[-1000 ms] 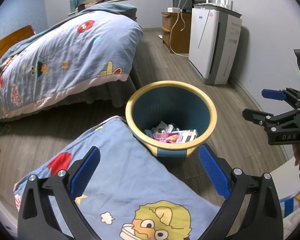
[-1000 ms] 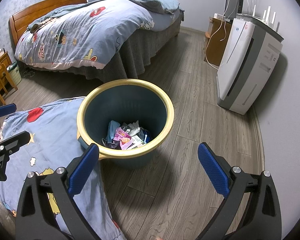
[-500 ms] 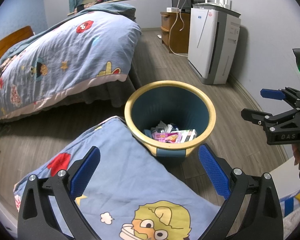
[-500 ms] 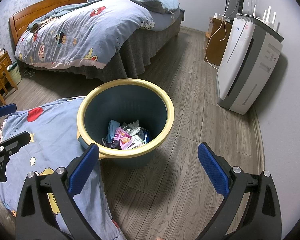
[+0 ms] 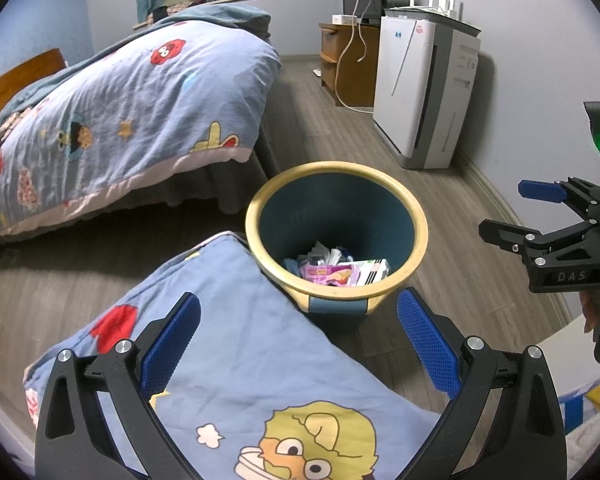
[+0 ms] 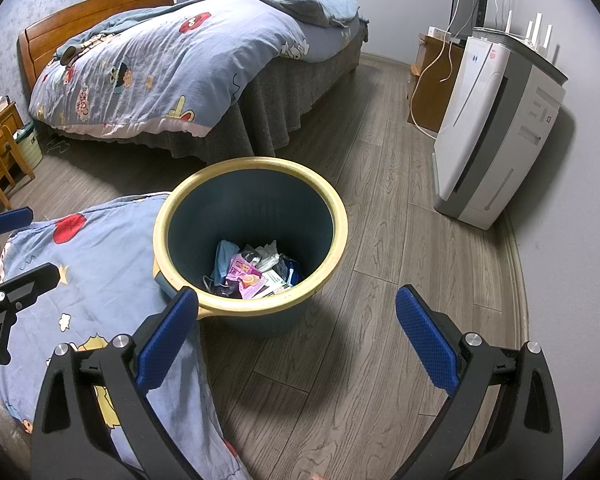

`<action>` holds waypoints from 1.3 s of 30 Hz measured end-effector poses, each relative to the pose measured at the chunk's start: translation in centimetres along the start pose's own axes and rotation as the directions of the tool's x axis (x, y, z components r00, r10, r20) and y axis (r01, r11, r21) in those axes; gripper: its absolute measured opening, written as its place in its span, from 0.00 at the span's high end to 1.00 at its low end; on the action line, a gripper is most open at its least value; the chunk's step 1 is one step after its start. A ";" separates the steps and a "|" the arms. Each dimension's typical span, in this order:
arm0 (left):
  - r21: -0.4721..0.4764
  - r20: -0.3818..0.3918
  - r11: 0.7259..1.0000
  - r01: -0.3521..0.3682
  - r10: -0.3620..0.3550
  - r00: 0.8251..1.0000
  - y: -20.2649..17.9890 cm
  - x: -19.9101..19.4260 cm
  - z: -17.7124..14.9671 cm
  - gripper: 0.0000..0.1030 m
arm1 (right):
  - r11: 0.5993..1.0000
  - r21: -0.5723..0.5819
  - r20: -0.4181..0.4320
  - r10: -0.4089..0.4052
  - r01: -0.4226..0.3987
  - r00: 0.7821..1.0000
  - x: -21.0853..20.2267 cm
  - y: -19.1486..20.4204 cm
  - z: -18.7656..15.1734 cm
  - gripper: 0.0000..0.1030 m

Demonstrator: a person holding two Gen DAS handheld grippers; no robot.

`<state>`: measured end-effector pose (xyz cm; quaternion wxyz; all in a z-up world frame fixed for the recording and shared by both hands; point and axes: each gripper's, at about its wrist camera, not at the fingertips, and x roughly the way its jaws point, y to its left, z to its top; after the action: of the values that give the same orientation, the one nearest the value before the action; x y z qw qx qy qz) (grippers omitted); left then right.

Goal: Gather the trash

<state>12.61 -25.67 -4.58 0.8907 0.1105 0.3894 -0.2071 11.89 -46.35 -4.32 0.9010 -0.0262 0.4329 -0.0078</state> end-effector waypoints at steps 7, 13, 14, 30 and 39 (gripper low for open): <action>0.022 0.007 1.000 0.004 -0.004 1.000 -0.1 -0.5 -0.1 0.05 | 1.000 0.000 -0.010 -0.003 0.003 1.000 0.2 -0.2 0.0 0.06; 0.034 0.010 0.999 -0.019 0.019 1.000 0.9 -2.1 -0.1 0.05 | 0.997 0.003 -0.066 -0.072 0.072 0.995 1.0 0.3 0.7 0.06; 0.025 0.014 0.999 -0.024 0.023 1.000 1.4 -3.0 0.0 0.05 | 0.996 0.015 -0.091 -0.090 0.092 0.992 1.5 0.4 0.7 0.06; -0.106 0.149 0.987 -0.119 0.134 0.980 14.1 -16.9 -4.8 0.05 | 0.910 -0.377 -0.256 0.074 -0.170 0.964 10.8 37.3 1.4 0.06; -0.186 0.142 0.970 -0.157 0.185 0.972 19.8 -18.2 -5.8 0.05 | 0.985 -0.087 -0.155 0.132 -0.146 0.979 14.9 54.4 -3.0 0.06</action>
<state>6.68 -0.84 5.70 0.9395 0.0488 0.3230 -0.1028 18.40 7.26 -20.72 0.8622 -0.0394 0.4994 0.0746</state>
